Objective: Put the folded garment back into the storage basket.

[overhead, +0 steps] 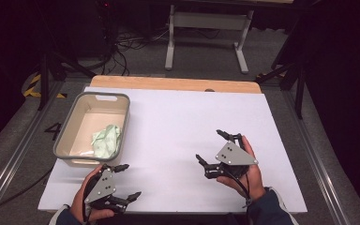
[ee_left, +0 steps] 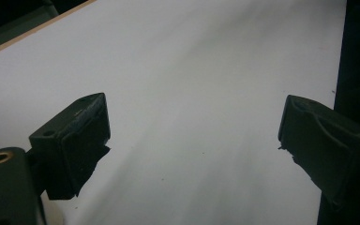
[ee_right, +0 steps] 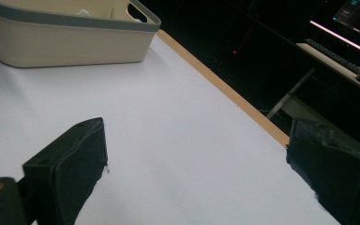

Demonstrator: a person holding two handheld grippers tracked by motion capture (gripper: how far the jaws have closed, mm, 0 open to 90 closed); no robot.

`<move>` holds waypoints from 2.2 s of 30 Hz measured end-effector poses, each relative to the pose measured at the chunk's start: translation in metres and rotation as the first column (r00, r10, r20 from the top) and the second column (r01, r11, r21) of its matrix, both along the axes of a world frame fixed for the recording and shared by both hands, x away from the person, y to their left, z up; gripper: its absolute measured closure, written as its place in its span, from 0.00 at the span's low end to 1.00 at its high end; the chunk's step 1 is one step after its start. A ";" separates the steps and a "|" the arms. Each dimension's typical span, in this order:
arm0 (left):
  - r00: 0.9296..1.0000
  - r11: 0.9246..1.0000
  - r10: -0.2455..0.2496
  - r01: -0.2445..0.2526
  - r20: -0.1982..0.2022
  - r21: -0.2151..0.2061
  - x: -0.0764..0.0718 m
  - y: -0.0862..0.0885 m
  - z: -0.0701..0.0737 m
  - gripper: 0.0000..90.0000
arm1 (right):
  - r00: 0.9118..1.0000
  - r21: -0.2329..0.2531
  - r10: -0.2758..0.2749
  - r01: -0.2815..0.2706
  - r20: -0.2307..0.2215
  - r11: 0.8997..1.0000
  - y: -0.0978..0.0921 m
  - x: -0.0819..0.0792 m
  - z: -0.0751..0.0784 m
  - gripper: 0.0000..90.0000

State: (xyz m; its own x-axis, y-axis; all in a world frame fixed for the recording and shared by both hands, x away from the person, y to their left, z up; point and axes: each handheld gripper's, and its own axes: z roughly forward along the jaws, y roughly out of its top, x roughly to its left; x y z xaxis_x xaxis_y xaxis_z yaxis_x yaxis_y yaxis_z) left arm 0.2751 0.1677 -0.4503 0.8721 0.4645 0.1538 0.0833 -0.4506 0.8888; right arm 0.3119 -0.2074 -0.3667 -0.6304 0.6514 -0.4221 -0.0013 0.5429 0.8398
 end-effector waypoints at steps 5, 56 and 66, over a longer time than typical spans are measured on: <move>1.000 1.000 0.002 -0.002 0.002 0.002 -0.001 0.000 0.000 0.11 | 1.000 -0.006 -0.002 0.002 -0.005 1.000 -0.003 -0.004 -0.003 0.06; 1.000 1.000 0.001 -0.001 0.003 0.000 0.000 -0.001 0.001 0.11 | 0.995 0.010 -0.055 0.056 -0.080 0.998 -0.059 -0.025 -0.051 0.06; 1.000 1.000 0.004 -0.004 0.008 -0.005 0.002 0.001 0.002 0.11 | 0.990 0.024 -0.083 0.086 -0.112 0.996 -0.074 -0.028 -0.064 0.06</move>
State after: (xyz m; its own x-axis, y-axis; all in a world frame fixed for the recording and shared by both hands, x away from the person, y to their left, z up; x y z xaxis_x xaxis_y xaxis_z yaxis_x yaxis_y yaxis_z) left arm 0.2770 0.1683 -0.4488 0.8690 0.4689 0.1582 0.0783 -0.4461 0.8916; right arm 0.2843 -0.2818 -0.4306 -0.6145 0.7151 -0.3333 0.1374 0.5130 0.8473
